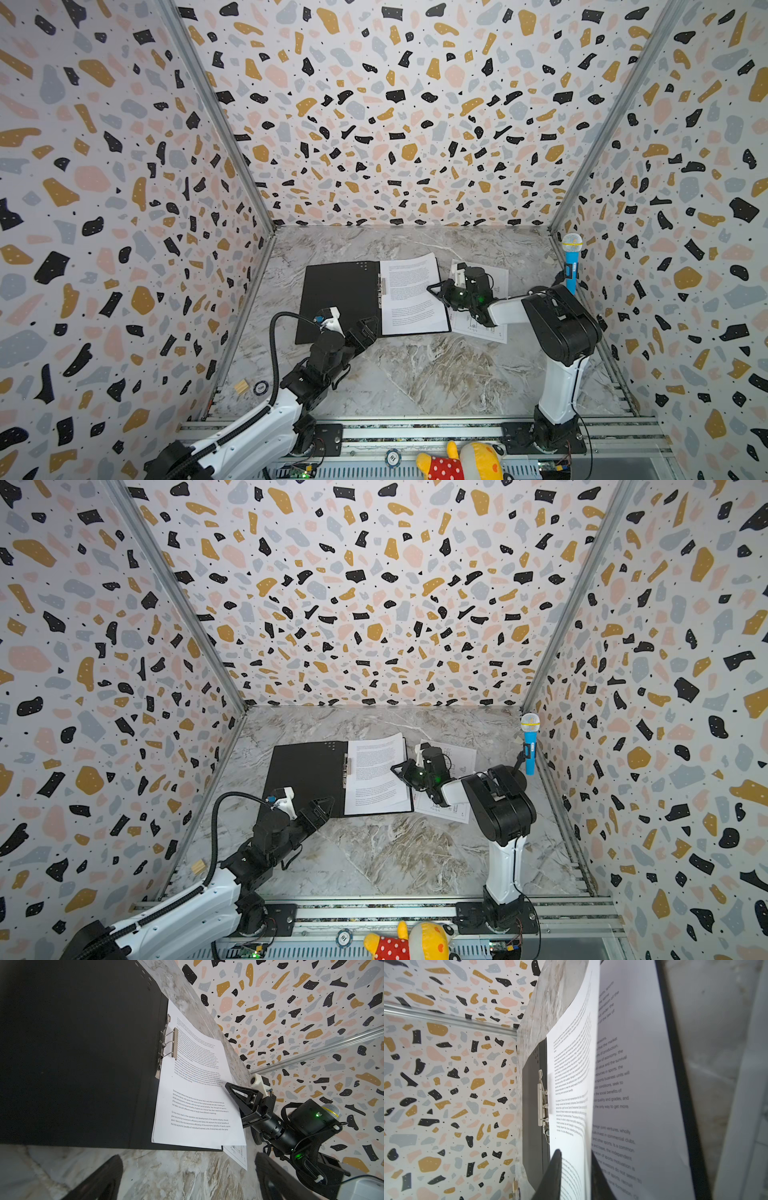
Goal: Put the files into the folder
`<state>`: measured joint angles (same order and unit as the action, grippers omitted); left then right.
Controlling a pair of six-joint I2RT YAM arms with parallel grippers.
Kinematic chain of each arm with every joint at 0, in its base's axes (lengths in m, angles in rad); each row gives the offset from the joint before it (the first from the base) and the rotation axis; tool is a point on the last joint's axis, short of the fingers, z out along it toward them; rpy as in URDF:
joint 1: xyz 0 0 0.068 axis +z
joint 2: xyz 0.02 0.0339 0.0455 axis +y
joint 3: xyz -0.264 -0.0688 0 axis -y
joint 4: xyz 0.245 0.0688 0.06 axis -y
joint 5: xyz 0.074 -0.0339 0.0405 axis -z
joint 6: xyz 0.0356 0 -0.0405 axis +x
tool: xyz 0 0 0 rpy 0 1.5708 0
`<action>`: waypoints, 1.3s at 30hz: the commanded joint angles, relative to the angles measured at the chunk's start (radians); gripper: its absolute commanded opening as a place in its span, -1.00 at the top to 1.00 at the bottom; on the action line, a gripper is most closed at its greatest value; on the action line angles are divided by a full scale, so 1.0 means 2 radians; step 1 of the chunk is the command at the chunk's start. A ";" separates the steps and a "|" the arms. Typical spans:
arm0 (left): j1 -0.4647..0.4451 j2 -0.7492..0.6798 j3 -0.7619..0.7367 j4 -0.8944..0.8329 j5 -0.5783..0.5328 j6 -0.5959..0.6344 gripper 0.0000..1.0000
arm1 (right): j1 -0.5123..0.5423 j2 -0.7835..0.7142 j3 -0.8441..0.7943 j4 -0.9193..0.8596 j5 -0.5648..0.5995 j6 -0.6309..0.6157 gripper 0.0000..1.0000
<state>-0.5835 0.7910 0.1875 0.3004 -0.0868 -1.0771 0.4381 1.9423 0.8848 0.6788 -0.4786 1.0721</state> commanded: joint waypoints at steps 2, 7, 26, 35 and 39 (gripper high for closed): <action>0.003 -0.003 -0.008 0.019 0.001 0.002 -0.99 | 0.002 -0.025 -0.003 -0.018 0.011 -0.011 0.35; 0.003 -0.003 -0.008 0.021 0.002 0.001 -0.99 | 0.002 -0.030 0.006 -0.049 0.020 -0.027 0.03; 0.003 0.013 -0.004 0.027 0.007 0.001 -0.99 | -0.003 -0.069 0.022 -0.128 0.057 -0.074 -0.59; 0.003 0.026 0.003 0.027 0.012 0.002 -0.99 | -0.021 -0.100 0.023 -0.167 0.080 -0.113 -0.71; 0.003 0.030 0.007 0.028 0.016 0.006 -0.99 | -0.037 -0.116 0.014 -0.182 0.094 -0.127 -0.73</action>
<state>-0.5835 0.8486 0.1764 0.3161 -0.0647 -1.0836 0.3809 1.7630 0.9058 0.3637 -0.3271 0.8650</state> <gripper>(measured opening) 0.995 0.865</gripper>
